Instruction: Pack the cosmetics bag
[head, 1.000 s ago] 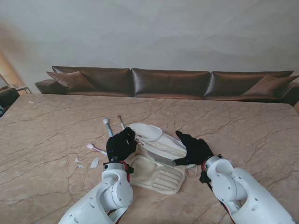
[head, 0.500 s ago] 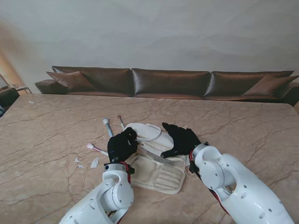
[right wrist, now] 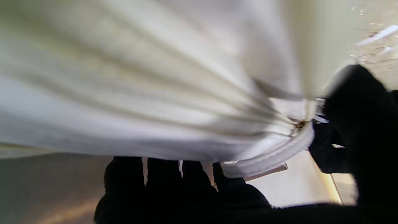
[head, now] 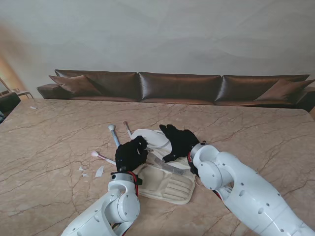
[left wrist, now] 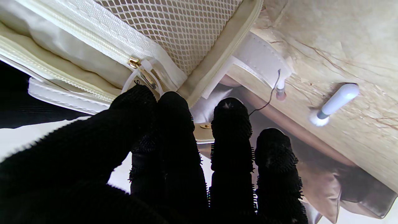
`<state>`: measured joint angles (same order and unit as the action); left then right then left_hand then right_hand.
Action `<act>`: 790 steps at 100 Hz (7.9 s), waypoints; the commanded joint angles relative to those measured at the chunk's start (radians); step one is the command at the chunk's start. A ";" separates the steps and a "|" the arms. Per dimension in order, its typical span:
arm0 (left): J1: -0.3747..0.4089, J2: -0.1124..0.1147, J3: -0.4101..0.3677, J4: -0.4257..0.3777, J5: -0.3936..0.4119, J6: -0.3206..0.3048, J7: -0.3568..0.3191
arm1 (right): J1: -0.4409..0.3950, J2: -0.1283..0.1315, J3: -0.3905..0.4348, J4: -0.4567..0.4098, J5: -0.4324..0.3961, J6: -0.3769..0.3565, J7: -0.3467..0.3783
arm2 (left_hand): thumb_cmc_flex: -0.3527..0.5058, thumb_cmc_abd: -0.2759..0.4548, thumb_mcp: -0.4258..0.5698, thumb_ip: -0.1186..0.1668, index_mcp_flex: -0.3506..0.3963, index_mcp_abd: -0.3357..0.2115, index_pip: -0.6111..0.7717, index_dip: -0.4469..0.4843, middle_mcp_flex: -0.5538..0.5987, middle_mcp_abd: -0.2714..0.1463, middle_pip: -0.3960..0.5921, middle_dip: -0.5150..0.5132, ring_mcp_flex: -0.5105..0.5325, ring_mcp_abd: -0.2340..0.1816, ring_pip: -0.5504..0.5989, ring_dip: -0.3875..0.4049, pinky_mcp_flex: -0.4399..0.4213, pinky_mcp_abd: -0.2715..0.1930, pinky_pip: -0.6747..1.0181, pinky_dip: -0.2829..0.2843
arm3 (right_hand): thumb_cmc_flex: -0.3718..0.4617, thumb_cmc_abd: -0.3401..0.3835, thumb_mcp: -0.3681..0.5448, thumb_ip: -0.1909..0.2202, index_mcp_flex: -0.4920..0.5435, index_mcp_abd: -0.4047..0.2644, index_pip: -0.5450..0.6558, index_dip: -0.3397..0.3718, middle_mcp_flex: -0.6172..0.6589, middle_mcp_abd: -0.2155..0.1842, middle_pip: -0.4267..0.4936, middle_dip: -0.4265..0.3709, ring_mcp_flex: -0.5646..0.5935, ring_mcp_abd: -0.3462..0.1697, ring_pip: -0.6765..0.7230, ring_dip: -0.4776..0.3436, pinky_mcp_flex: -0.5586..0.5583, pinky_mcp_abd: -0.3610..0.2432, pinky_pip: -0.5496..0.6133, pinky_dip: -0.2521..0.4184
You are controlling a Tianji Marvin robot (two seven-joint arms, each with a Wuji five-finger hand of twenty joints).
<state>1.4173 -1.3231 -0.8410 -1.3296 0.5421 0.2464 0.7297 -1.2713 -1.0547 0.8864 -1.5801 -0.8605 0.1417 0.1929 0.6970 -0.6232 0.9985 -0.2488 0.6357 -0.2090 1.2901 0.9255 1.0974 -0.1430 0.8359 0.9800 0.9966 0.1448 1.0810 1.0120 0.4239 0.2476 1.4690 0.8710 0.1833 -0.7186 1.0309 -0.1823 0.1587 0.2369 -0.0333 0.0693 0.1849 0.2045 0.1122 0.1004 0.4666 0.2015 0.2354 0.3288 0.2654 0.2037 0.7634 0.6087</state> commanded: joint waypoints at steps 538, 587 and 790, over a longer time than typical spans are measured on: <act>-0.084 0.238 -0.117 0.369 0.409 -0.287 -0.235 | 0.268 -0.165 -0.062 0.617 0.376 -0.325 -0.425 | 0.009 -0.100 0.146 0.008 -0.037 -0.164 0.021 -0.352 0.045 -0.008 -0.422 -0.083 -0.236 -0.059 -0.466 -0.144 -0.330 -0.122 -0.411 -0.230 | 0.451 0.144 0.149 -0.131 0.621 -0.529 1.073 0.208 0.935 -0.237 0.722 0.314 0.819 -0.175 0.668 0.354 0.681 -0.105 0.880 0.077; -0.099 0.238 -0.097 0.386 0.406 -0.290 -0.226 | 0.268 -0.163 -0.063 0.618 0.378 -0.333 -0.416 | 0.025 -0.054 0.063 0.011 0.072 0.050 -0.440 -0.576 0.062 0.028 -0.438 -0.078 -0.212 -0.032 -0.488 -0.119 -0.317 -0.109 -0.413 -0.237 | 0.445 0.139 0.151 -0.131 0.630 -0.535 1.074 0.200 0.943 -0.237 0.719 0.302 0.825 -0.175 0.668 0.347 0.690 -0.104 0.880 0.069; 0.041 0.268 -0.221 0.089 0.624 -0.279 -0.185 | 0.269 -0.171 -0.072 0.632 0.399 -0.358 -0.421 | -0.012 0.023 0.039 -0.011 0.072 -0.132 -0.246 0.011 0.041 0.033 -0.285 0.064 -0.183 -0.028 -0.384 -0.046 -0.275 -0.079 -0.361 -0.200 | 0.441 0.143 0.148 -0.131 0.637 -0.542 1.076 0.198 0.949 -0.237 0.712 0.293 0.839 -0.173 0.661 0.337 0.697 -0.099 0.880 0.053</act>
<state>1.4528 -1.0493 -1.0687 -1.2204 1.1619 -0.0250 0.5452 -0.9994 -1.2135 0.8186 -0.9400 -0.4664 -0.2056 -0.2251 0.6519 -0.6352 0.9884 -0.2798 0.6363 -0.2381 0.9423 0.8850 1.0761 -0.1018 0.4645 1.0219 0.8004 0.1218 0.6864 0.9449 0.1573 0.1637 1.0990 0.6552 0.5417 -0.6973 1.1328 -0.3240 0.7521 -0.1958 0.9473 0.2841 1.1087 -0.0298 0.8062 0.3993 1.1967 0.0508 0.8330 0.6752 0.9135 0.1154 1.5401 0.6537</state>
